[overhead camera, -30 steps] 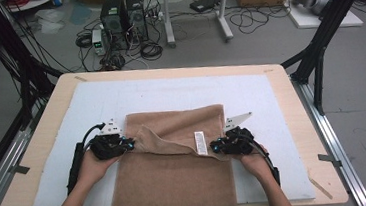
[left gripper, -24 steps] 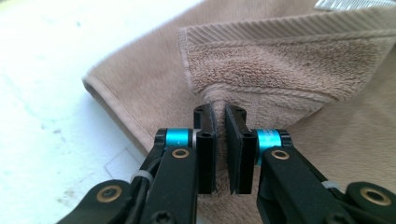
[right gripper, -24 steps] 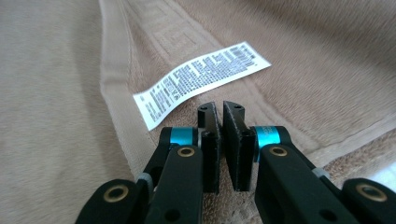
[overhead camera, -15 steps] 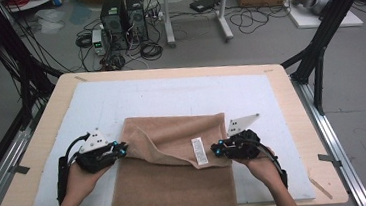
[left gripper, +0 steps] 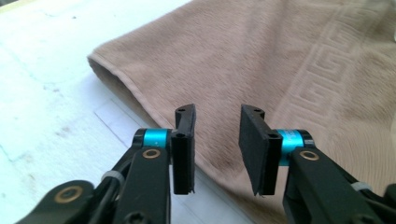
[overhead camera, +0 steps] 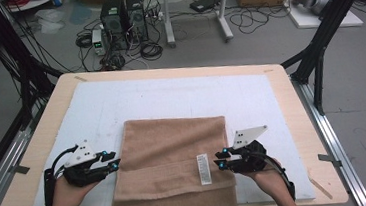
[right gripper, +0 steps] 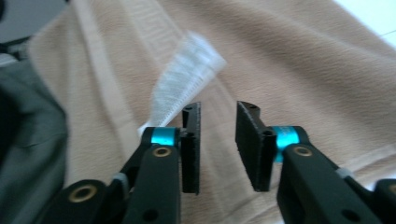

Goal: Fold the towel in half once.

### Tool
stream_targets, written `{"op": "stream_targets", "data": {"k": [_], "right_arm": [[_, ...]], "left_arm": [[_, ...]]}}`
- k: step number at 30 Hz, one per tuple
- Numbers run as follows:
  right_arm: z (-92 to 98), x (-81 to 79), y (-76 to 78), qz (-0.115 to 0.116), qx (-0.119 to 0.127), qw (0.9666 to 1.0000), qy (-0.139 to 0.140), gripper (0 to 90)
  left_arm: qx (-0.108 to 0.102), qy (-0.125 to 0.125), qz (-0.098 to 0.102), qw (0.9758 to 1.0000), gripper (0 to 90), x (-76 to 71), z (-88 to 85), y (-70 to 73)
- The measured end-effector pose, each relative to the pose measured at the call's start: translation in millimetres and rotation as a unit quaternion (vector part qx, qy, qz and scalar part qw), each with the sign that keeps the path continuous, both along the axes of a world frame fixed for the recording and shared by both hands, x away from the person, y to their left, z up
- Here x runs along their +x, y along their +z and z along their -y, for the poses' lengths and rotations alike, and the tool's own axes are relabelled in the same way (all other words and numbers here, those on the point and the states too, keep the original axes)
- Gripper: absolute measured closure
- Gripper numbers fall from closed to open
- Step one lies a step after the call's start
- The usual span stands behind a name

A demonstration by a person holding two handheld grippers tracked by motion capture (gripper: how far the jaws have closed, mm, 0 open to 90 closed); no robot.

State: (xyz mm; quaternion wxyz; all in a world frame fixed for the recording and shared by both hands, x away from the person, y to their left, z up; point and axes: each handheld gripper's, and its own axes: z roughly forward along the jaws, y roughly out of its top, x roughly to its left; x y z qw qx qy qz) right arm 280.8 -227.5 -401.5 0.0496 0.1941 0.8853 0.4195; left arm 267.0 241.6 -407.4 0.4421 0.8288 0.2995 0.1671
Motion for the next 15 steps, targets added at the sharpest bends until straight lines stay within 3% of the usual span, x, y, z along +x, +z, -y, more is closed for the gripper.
{"op": "stream_targets", "data": {"k": [3,9,14,15], "right_arm": [[-3.0,8.9,-4.5,0.002,-0.012,0.9999,-0.01,63.2],[-7.6,25.0,-24.9,-0.008,-0.038,0.999,-0.023,60.4],[-10.0,27.9,-38.3,-0.019,-0.036,0.9989,-0.024,64.1],[-9.5,28.2,-38.8,-0.02,-0.033,0.9989,-0.026,66.1]], "left_arm": [[-0.001,-0.001,-0.018,0.9998,62.3,6.8,5.4,-5.4],[0.011,-0.037,-0.033,0.9987,60.0,1.3,21.8,-18.9],[0.052,-0.055,-0.049,0.9959,62.3,1.7,29.2,-30.2],[0.052,-0.056,-0.048,0.9959,63.4,2.1,30.0,-32.5]]}}
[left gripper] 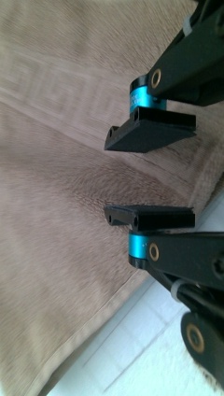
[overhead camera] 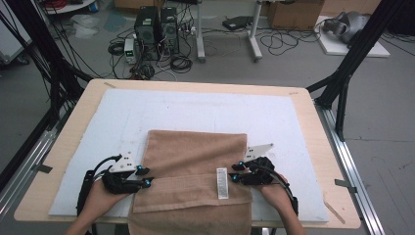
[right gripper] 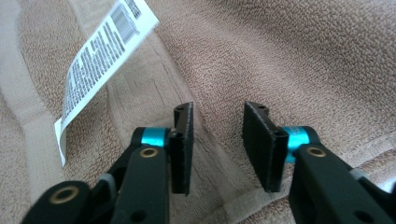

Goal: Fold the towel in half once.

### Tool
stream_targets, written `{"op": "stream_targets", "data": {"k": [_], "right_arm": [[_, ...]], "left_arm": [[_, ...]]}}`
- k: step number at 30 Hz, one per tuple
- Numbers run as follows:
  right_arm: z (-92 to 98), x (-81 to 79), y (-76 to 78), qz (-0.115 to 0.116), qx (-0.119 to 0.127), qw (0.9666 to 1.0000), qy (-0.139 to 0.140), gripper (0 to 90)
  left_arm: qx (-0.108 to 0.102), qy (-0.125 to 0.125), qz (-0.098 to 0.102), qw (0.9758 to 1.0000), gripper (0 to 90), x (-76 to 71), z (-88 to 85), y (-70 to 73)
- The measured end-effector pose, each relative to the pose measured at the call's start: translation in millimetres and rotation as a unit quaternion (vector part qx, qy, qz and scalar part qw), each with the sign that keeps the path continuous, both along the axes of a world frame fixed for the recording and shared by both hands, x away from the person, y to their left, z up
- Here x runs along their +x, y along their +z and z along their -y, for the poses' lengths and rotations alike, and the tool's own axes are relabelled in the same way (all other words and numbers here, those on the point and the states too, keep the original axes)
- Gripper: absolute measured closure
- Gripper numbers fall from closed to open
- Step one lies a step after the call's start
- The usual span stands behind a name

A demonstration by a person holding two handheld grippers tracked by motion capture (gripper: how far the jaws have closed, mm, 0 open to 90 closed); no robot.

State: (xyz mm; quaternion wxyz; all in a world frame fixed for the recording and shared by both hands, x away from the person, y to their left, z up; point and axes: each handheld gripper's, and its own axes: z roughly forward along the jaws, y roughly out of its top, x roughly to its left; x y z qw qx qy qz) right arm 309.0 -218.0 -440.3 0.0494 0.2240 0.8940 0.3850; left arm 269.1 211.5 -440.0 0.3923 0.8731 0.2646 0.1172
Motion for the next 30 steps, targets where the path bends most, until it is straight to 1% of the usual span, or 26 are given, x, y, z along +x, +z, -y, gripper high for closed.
{"op": "stream_targets", "data": {"k": [1,3,5,6,9,10,13,16,19,23,25,28,30], "right_arm": [[0.6,0.3,0.0,-0.003,0.001,1.0,0.001,68.1],[0.2,-0.1,0.2,-0.004,0.0,1.0,0.002,73.7],[-1.0,-0.5,0.8,-0.006,-0.003,1.0,0.004,78.2],[-1.6,-0.5,0.9,-0.007,-0.002,1.0,0.006,80.6],[-2.6,-0.5,1.4,-0.009,-0.003,0.9999,0.007,84.2],[-2.6,-0.6,1.5,-0.009,-0.003,0.9999,0.007,85.0],[-2.6,-1.2,2.8,-0.006,-0.004,0.9999,0.009,86.3],[-2.3,-2.5,5.9,-0.001,-0.002,0.9999,0.011,86.6],[-0.9,-5.4,11.2,0.003,0.002,0.9999,0.014,86.7],[1.9,-11.3,20.1,0.007,0.013,0.9997,0.021,86.7],[2.0,-14.5,23.0,0.01,0.014,0.9996,0.022,86.7],[2.8,-20.2,27.6,0.014,0.016,0.9994,0.027,86.7],[4.0,-23.8,31.3,0.018,0.023,0.9992,0.028,86.6]], "left_arm": [[0.0,0.0,0.0,1.0,64.3,0.1,-0.1,-0.2],[-0.003,0.007,-0.003,1.0,68.4,0.5,0.3,-0.2],[-0.003,0.009,0.0,1.0,73.7,0.3,0.9,-0.5],[0.001,0.011,0.005,0.9999,76.4,-0.2,1.4,-0.6],[-0.001,0.009,0.001,1.0,84.2,0.3,2.2,-0.6],[0.001,0.007,0.003,1.0,84.4,0.1,2.6,-0.3],[0.0,0.008,0.002,1.0,86.0,-0.4,2.7,0.3],[-0.005,0.009,0.0,1.0,86.7,-1.1,1.6,2.2],[-0.009,0.008,0.003,0.9999,86.9,-2.4,0.3,6.1],[-0.016,0.006,0.013,0.9998,87.0,-5.4,-0.7,13.7],[-0.017,0.004,0.018,0.9997,87.0,-7.1,-1.6,17.6],[-0.023,0.004,0.022,0.9995,87.1,-10.7,-3.5,23.0],[-0.026,0.004,0.026,0.9993,87.1,-13.0,-4.5,26.2]]}}
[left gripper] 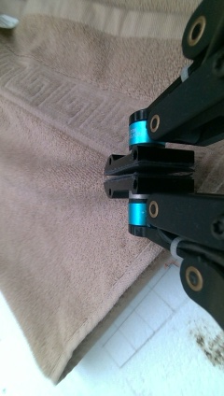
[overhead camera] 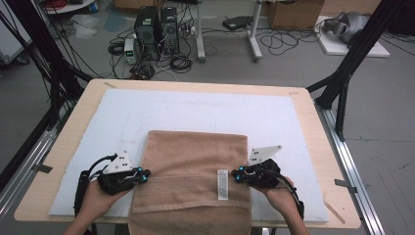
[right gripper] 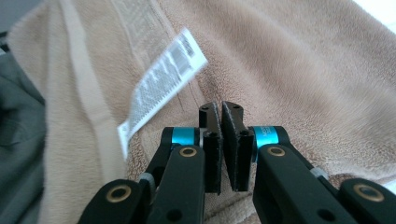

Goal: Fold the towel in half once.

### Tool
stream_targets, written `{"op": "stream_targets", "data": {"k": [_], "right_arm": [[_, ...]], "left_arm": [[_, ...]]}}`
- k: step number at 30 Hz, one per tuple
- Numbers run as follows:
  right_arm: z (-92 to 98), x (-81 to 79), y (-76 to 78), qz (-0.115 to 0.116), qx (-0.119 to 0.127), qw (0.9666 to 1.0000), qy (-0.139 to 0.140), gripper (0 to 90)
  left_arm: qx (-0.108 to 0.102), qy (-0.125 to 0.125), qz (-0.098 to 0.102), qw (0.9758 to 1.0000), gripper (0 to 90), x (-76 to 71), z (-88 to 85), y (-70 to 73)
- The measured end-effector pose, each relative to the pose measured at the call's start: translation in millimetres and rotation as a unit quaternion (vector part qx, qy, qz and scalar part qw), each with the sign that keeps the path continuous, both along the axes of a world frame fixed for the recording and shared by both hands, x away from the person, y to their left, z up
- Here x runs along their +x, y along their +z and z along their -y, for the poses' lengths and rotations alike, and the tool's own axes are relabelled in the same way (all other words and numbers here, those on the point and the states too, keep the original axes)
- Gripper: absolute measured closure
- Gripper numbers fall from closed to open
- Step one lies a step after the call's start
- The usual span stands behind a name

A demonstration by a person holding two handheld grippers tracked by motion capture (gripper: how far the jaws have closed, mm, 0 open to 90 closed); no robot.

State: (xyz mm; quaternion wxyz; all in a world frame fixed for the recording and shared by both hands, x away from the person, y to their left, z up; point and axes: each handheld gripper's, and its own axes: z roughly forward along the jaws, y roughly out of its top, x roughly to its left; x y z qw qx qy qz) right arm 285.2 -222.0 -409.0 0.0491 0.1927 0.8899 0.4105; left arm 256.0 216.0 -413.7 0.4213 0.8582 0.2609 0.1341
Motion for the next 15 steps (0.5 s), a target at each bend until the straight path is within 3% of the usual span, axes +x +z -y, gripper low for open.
{"op": "stream_targets", "data": {"k": [10,15], "right_arm": [[1.7,-21.9,27.8,0.021,0.012,0.9996,0.015,86.6],[1.4,-30.2,33.2,0.012,0.02,0.999,0.037,82.2]], "left_arm": [[-0.009,-0.012,0.02,0.9997,87.1,-16.3,-4.3,26.2],[-0.008,-0.023,0.006,0.9997,86.0,-18.0,-10.4,29.2]]}}
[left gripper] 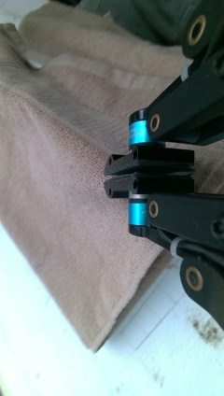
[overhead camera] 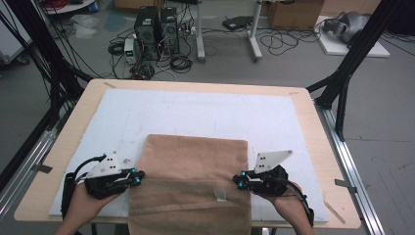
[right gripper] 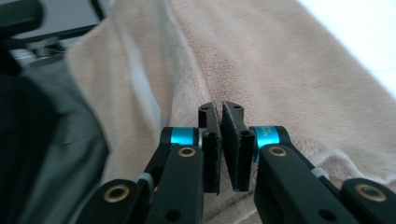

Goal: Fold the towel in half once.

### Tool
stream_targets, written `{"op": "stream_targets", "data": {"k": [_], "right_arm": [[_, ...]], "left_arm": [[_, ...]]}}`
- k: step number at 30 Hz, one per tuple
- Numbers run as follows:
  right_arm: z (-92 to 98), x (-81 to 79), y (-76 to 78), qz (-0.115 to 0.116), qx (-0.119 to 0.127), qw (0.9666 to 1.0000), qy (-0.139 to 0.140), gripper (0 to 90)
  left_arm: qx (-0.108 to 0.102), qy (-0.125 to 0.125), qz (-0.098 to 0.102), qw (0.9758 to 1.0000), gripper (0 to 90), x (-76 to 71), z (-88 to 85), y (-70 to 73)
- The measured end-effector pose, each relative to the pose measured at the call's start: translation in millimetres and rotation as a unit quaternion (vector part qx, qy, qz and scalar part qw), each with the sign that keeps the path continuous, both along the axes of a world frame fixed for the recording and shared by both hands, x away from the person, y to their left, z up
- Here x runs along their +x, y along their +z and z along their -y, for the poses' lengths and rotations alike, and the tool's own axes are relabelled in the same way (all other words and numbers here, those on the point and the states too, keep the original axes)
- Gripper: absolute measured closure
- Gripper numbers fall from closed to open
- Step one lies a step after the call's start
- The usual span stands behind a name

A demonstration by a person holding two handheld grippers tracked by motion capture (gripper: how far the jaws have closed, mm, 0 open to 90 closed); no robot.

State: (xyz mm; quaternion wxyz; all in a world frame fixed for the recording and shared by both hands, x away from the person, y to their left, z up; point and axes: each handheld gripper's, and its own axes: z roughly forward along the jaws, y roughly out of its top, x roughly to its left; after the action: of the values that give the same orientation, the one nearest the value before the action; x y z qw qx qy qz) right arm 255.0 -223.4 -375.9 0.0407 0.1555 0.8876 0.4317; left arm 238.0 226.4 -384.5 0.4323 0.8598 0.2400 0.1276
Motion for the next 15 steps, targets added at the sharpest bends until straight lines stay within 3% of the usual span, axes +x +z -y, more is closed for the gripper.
{"op": "stream_targets", "data": {"k": [6,11,15], "right_arm": [[6.3,17.3,-10.4,-0.009,0.013,0.9991,-0.039,66.5],[7.9,45.7,-13.3,-0.005,0.009,0.9969,-0.077,57.7],[5.7,74.6,-16.4,0.005,-0.008,0.9948,-0.101,53.6]], "left_arm": [[-0.026,0.033,-0.012,0.999,67.7,19.4,-4.1,-11.5],[-0.025,0.062,-0.009,0.9977,61.1,43.8,-0.2,-15.0],[-0.008,0.097,0.009,0.9952,59.1,68.9,1.2,-17.2]]}}
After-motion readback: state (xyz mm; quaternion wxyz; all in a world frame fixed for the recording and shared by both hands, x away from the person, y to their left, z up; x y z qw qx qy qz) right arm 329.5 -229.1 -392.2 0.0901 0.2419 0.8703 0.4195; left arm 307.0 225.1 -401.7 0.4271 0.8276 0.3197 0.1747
